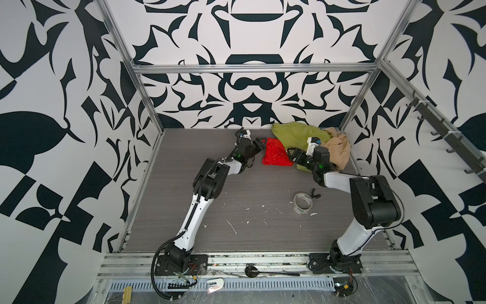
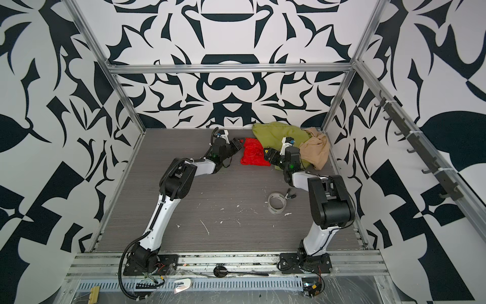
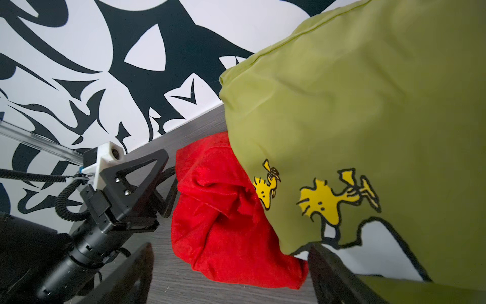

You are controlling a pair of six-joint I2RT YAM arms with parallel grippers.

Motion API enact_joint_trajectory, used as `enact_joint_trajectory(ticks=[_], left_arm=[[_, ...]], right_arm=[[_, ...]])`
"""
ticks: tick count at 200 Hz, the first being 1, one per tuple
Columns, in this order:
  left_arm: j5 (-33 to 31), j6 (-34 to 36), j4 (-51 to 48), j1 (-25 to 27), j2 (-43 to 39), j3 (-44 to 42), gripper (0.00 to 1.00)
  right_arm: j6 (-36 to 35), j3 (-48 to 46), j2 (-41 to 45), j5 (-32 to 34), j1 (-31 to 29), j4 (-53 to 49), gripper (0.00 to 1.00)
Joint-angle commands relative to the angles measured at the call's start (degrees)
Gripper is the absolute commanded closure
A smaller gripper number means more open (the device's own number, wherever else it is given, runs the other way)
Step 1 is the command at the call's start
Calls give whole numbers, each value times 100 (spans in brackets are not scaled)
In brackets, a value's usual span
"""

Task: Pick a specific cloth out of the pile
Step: 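Close the left gripper on the red cloth while the right gripper presses the green shirt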

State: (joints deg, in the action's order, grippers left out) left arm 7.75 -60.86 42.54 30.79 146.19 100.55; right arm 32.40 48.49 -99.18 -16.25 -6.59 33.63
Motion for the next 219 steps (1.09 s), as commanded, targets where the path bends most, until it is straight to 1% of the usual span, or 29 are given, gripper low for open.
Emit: enact_joint_trajectory(ticks=[1,60,79,115,179,200,219], left_arm=[[6,-153,8,7,229,226,44],[22,-221,24,7,404,327,51],[71,-277,73,6,462,367,57],[206,-321,188,-15,508,357,67],[273,-329,325,-36,415,263,73],[288,-270,298,-20,354,264,74],[298,-126,298,-20,275,210,78]], right_arm=[[48,195,124,-63,-47,113,6],[12,161,182,-54,-53,37,3],[-39,169,160,-32,-67,4,1],[11,185,4,-36,-86,74,1],[36,170,-172,-54,-117,134,1],[29,170,-181,-63,-121,141,1],[42,172,-198,-65,-126,138,1]])
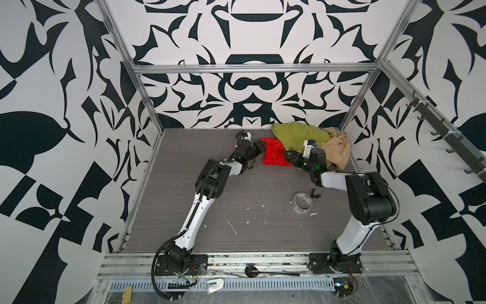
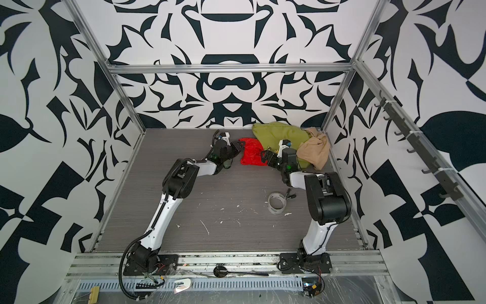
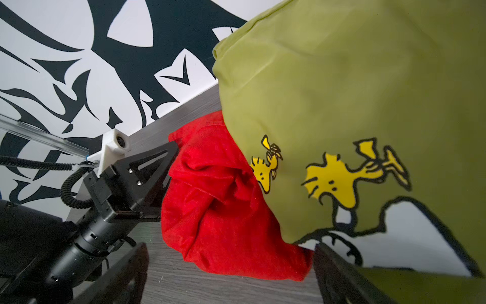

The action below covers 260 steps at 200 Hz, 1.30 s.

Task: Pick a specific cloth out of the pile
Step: 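Close the left gripper on the red cloth while the right gripper presses the green shirt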

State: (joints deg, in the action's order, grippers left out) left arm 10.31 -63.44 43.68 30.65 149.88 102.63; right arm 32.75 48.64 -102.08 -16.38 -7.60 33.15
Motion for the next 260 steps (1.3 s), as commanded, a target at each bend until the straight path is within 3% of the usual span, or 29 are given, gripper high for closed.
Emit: enact_joint_trajectory(ticks=[1,46,142,260], left_arm=[[42,140,185,-7,-97,3,78],[86,213,222,-6,-201,-98,88],[250,259,465,19,-512,-287,100],[324,290,642,98,-862,-374,100]], right_arm=[[10,155,92,-51,-24,185,1],[3,77,127,-32,-38,202,1],[-3,41,209,115,-40,227,1],[24,-101,346,259,-32,377,1]])
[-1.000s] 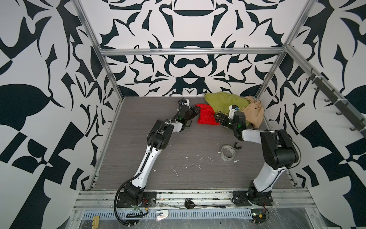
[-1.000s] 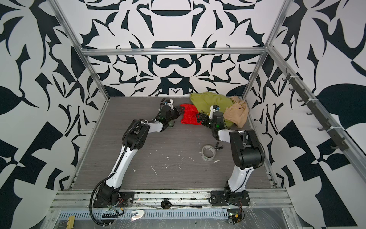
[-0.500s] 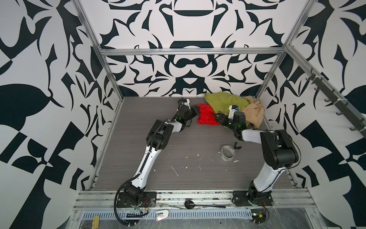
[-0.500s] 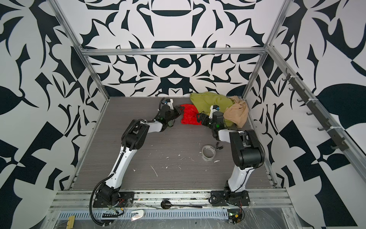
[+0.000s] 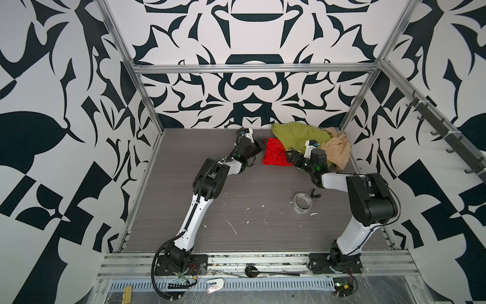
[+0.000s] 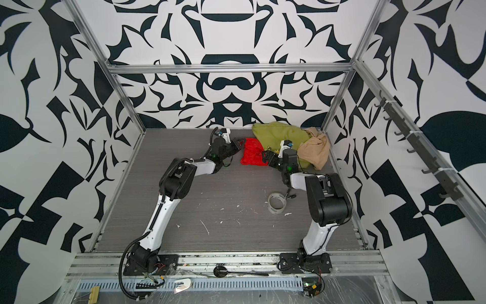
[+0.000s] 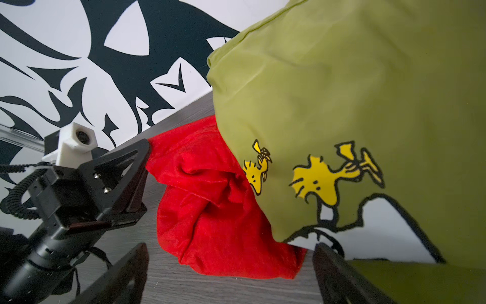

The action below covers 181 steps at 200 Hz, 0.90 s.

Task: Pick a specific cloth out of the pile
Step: 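Close the left gripper on the red cloth while the right gripper presses the green shirt, then lift the red cloth upward with the left gripper, pulling it off the pile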

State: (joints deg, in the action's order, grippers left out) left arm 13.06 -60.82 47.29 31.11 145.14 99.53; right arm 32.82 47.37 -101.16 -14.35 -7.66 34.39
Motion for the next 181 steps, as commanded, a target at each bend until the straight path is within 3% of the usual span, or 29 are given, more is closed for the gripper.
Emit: enact_joint_trajectory(ticks=[1,181], left_arm=[[48,27,285,48,-389,-64,100],[107,137,369,274,-666,337,100]], right_arm=[[16,26,255,56,-25,252,1],[-24,-36,400,145,-29,255,1]])
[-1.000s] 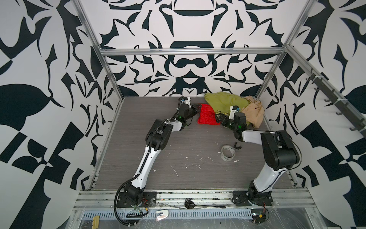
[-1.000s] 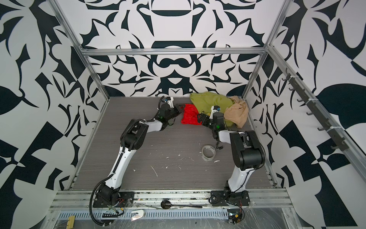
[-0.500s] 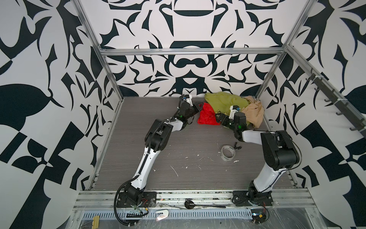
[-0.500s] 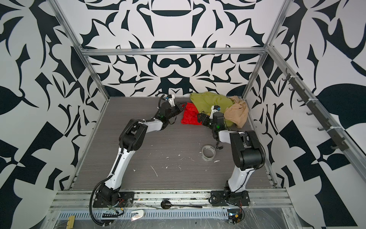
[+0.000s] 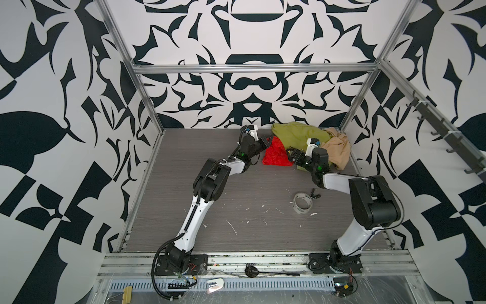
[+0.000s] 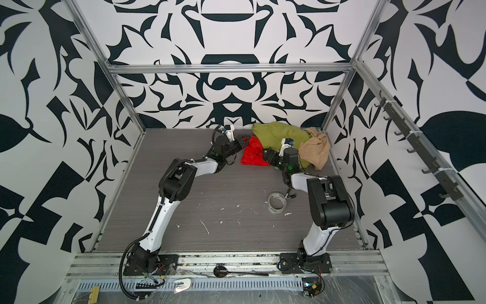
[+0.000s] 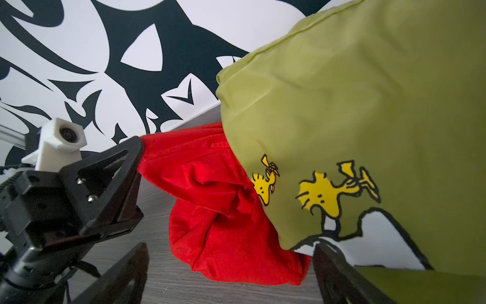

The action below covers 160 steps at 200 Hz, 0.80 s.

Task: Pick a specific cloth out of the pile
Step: 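Lift the red cloth upward with the left gripper, pulling it off the pile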

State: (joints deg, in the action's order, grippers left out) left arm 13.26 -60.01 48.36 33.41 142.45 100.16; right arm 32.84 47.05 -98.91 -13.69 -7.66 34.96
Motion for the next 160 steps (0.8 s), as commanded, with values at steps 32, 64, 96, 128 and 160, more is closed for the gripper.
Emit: enact_joint_trajectory(ticks=[32,64,96,128,160], left_arm=[[127,59,301,78,-471,338,100],[152,59,402,106,-503,416,100],[149,8,574,122,-577,452,100],[145,-2,683,138,-757,465,100],[140,61,779,142,-902,424,100]], right_arm=[[-26,-1,212,99,-26,192,1],[-58,-6,266,132,-32,177,1],[-96,-8,328,173,-31,119,1],[-155,-19,389,218,-26,75,1],[-190,-11,416,246,-33,51,1]])
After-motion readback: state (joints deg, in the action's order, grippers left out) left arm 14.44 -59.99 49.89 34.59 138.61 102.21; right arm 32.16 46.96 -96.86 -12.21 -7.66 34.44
